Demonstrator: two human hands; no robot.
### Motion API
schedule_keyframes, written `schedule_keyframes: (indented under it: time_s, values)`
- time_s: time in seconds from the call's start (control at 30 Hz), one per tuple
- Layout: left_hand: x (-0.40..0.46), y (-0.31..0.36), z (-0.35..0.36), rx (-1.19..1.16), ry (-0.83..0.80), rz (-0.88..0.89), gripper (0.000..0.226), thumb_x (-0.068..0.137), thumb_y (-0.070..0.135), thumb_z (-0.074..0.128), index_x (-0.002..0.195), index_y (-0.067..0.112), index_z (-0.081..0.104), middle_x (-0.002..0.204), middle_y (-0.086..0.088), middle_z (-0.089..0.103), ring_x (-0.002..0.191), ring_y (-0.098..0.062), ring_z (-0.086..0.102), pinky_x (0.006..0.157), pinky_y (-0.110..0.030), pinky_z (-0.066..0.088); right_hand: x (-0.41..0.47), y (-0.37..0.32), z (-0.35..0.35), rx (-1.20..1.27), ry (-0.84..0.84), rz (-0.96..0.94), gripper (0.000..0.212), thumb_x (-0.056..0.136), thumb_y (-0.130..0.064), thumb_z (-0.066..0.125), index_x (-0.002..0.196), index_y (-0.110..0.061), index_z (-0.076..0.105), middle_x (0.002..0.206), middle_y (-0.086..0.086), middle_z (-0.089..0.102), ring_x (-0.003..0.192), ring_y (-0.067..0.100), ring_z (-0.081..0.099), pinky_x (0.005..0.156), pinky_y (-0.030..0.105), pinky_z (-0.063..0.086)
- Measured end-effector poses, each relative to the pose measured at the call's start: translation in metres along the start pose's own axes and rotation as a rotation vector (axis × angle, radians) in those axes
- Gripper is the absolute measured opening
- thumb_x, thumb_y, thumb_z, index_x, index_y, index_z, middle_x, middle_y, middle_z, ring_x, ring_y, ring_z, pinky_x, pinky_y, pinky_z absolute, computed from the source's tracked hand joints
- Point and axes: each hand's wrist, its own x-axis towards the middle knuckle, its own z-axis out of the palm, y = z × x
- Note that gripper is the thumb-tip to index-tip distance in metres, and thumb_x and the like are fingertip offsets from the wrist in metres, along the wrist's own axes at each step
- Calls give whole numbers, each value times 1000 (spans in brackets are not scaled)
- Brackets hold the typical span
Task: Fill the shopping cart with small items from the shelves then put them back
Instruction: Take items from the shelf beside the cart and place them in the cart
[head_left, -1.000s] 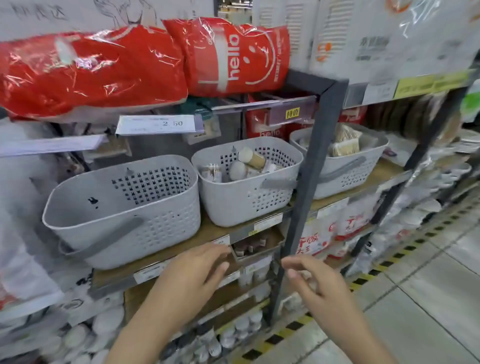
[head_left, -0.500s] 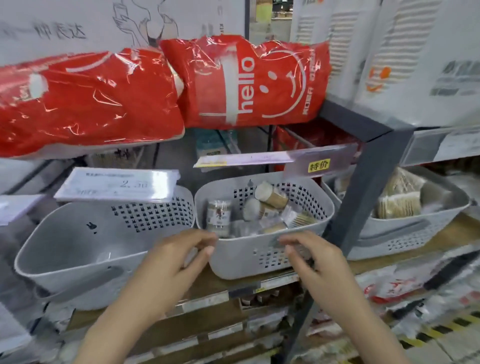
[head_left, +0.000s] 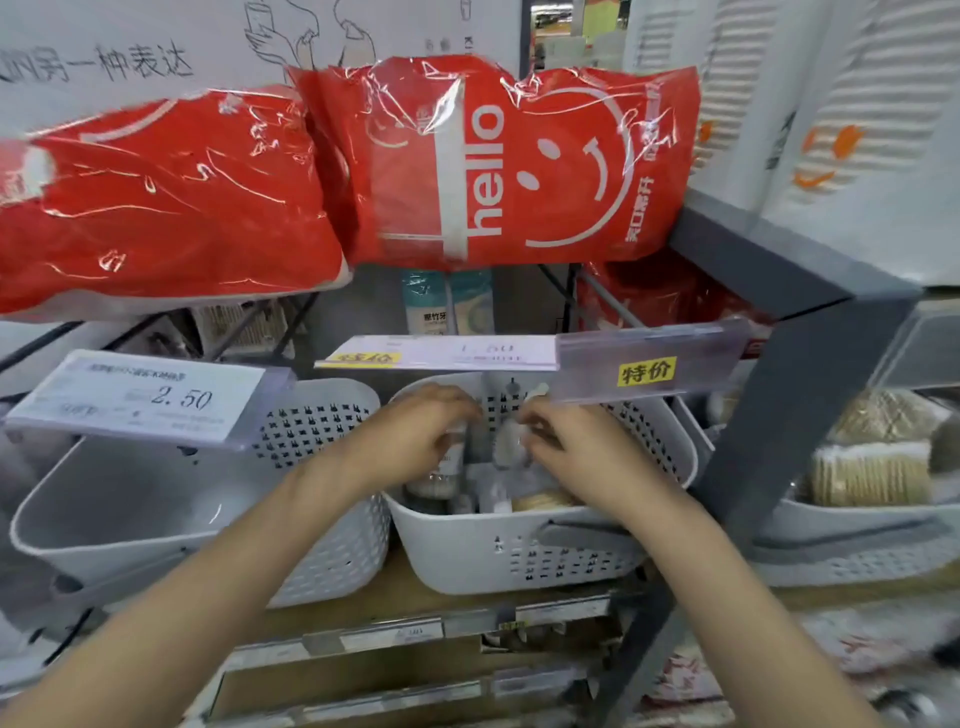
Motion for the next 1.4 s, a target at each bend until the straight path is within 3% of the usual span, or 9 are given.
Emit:
schedule_keyframes:
  time_s: [0.2, 0.33, 0.43, 0.53, 0.83, 0.97, 1.03, 1.2, 1.4]
  values:
    - [12, -8, 2, 209, -239, 54, 58, 78, -3, 51, 132, 19, 55, 140, 1, 47, 129, -18, 42, 104, -23, 32, 37, -3, 16, -238, -176, -87, 29, 88, -16, 53, 117, -16, 58, 114, 9, 62, 99, 29, 60, 85, 40, 51]
    - [14, -5, 7, 581, -310, 70, 52, 85, 12, 56, 134, 27, 49, 136, -2, 36, 125, -22, 35, 100, -33, 35, 40, 5, 18, -259, -194, -36, 28, 88, -15, 54, 116, -15, 58, 118, 10, 61, 102, 30, 59, 88, 39, 50]
    - [16, 3, 7, 740, -330, -24, 35, 91, 16, 51, 126, 17, 54, 138, -8, 31, 128, -28, 30, 99, -37, 33, 38, 7, 18, -262, -166, -42, 29, 88, -13, 55, 116, -14, 59, 119, 10, 60, 103, 30, 59, 88, 40, 50]
    - [11, 12, -8, 753, -233, -80, 45, 86, 27, 59, 129, 17, 52, 138, -7, 35, 127, -27, 36, 94, -35, 37, 37, 8, 18, -264, -139, -55, 27, 87, -9, 55, 113, -12, 60, 118, 11, 61, 101, 30, 59, 86, 38, 50]
    - [-46, 13, -25, 46, 298, -239, 74, 66, 67, 62, 124, 23, 54, 118, 0, 59, 106, -21, 53, 83, -35, 44, 37, 3, 20, -420, -165, -97, 41, 82, -10, 62, 123, -15, 56, 127, 11, 55, 112, 31, 54, 85, 34, 45]
    - [-56, 30, -10, -386, 461, -292, 57, 70, 55, 73, 116, 28, 54, 106, 15, 58, 92, 11, 50, 75, -5, 36, 49, -1, 21, -538, -271, -121, 42, 87, -15, 58, 128, -12, 54, 133, 14, 50, 124, 31, 46, 95, 36, 40]
    - [-59, 36, 0, -521, 506, -336, 53, 70, 49, 75, 113, 30, 50, 105, 18, 58, 94, 14, 51, 77, -4, 36, 56, 2, 25, -615, -328, -158, 38, 93, -17, 50, 130, -10, 53, 137, 15, 47, 129, 30, 40, 101, 36, 35]
    - [-68, 41, 9, -588, 588, -382, 49, 68, 51, 71, 106, 41, 42, 105, 33, 50, 98, 20, 47, 76, -1, 36, 65, 2, 31, -759, -373, -196, 42, 90, -10, 54, 132, -10, 52, 138, 14, 48, 130, 34, 39, 104, 42, 33]
    - [-76, 40, 9, -567, 556, -398, 52, 70, 52, 76, 108, 36, 45, 105, 27, 54, 99, 11, 51, 77, -7, 39, 78, 14, 48, -758, -402, -166, 52, 78, -8, 67, 128, -10, 55, 139, 14, 44, 126, 34, 44, 101, 43, 41]
